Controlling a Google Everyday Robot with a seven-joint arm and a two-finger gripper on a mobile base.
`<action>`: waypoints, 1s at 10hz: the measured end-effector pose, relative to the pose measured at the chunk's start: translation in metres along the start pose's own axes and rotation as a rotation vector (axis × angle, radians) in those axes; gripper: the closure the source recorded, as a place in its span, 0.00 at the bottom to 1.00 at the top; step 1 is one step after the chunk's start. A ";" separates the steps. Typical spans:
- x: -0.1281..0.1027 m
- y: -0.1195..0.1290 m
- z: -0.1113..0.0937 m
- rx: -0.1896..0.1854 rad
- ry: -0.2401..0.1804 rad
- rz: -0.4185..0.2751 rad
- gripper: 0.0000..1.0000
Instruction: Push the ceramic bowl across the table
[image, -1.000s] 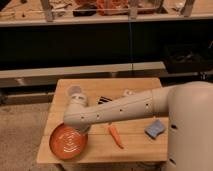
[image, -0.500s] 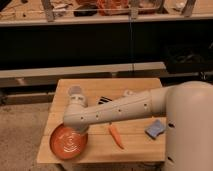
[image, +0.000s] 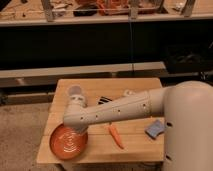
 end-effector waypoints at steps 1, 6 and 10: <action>0.000 -0.001 0.001 0.004 -0.001 -0.003 1.00; 0.001 -0.008 0.006 0.023 -0.013 -0.035 1.00; 0.002 -0.014 0.008 0.037 -0.020 -0.061 1.00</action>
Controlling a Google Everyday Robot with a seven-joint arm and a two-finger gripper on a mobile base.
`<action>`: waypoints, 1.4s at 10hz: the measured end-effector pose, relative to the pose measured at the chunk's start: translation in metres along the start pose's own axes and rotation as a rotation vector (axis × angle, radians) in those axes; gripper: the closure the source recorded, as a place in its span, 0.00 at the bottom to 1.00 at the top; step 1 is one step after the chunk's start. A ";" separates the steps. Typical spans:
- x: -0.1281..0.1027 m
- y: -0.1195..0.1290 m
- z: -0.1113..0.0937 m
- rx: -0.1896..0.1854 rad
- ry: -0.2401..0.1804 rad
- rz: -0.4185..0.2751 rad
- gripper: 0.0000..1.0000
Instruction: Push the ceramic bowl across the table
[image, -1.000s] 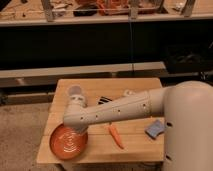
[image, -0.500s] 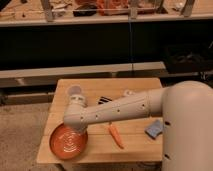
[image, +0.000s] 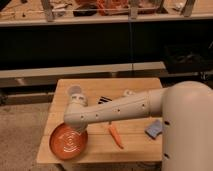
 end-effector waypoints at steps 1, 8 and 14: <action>0.000 -0.001 0.000 0.004 -0.002 -0.007 1.00; 0.003 -0.005 0.002 0.022 -0.015 -0.043 1.00; 0.001 -0.009 0.004 0.033 -0.028 -0.083 1.00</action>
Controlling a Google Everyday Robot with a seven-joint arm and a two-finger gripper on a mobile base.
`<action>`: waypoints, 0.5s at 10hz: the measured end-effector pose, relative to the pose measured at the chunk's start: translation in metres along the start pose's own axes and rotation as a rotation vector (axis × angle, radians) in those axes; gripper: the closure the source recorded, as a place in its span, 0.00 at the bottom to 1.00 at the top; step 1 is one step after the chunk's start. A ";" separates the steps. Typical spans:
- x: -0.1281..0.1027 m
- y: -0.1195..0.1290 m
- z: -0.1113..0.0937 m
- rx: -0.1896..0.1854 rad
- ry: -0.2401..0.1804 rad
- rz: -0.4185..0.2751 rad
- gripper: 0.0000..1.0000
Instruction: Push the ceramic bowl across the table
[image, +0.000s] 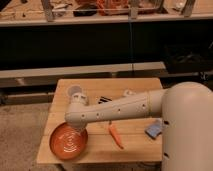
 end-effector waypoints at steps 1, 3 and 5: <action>0.001 0.000 0.001 0.003 -0.003 -0.007 1.00; 0.002 0.000 0.001 0.007 -0.004 -0.023 1.00; 0.002 0.000 0.002 0.009 -0.009 -0.033 1.00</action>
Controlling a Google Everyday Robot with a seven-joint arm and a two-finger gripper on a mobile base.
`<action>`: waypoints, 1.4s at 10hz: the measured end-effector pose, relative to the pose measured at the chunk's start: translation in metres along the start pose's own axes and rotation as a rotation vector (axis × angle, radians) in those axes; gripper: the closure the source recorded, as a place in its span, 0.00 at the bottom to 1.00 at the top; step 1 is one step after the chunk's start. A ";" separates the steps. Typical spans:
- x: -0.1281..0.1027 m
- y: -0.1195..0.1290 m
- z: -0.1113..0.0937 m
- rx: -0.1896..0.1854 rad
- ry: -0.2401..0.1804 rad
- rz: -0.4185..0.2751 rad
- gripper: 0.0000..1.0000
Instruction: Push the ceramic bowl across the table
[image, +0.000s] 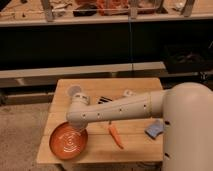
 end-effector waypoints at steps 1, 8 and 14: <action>-0.001 -0.001 0.001 0.000 -0.003 -0.004 1.00; -0.005 -0.003 0.003 0.008 -0.016 -0.064 1.00; -0.006 -0.004 0.005 0.012 -0.025 -0.096 1.00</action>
